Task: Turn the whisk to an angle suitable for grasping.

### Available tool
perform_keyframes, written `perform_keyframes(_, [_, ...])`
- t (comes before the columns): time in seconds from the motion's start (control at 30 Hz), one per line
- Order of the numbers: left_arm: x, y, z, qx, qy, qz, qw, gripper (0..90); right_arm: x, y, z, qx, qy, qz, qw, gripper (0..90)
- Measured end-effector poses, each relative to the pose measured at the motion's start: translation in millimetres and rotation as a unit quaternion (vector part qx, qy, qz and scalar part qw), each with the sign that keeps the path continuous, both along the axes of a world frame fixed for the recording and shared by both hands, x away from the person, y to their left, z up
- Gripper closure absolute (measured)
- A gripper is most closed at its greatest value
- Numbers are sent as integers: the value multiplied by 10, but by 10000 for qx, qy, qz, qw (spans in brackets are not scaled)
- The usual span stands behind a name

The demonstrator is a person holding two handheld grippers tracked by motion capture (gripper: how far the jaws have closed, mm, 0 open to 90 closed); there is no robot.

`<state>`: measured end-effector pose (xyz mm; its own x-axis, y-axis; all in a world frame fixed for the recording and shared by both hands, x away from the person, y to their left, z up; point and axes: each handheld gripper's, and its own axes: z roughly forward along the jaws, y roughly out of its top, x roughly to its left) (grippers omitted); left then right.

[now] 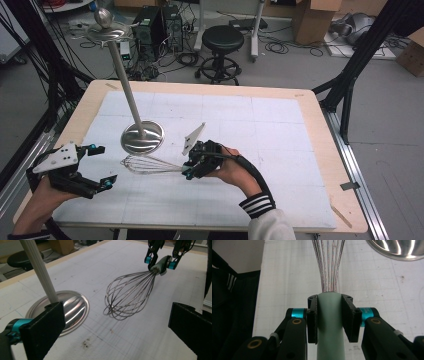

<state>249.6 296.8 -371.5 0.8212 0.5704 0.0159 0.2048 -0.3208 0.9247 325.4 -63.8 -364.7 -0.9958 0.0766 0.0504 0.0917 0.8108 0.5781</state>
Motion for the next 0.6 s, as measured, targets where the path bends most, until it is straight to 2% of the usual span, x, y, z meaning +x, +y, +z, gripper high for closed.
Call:
perform_keyframes(0.4, [2, -16, -4, 27, 7, 4, 10000, 17, -26, 213, -212, -47, 76, 58, 9999, 692])
perform_keyframes(0.5, [2, -21, -6, 41, 11, 2, 10000, 17, -33, 276, -258, -125, 48, 102, 9999, 692])
perform_keyframes(0.6, [5, -24, -8, 54, 11, 9, 10000, 17, -42, 331, -318, -206, 123, 39, 9997, 692])
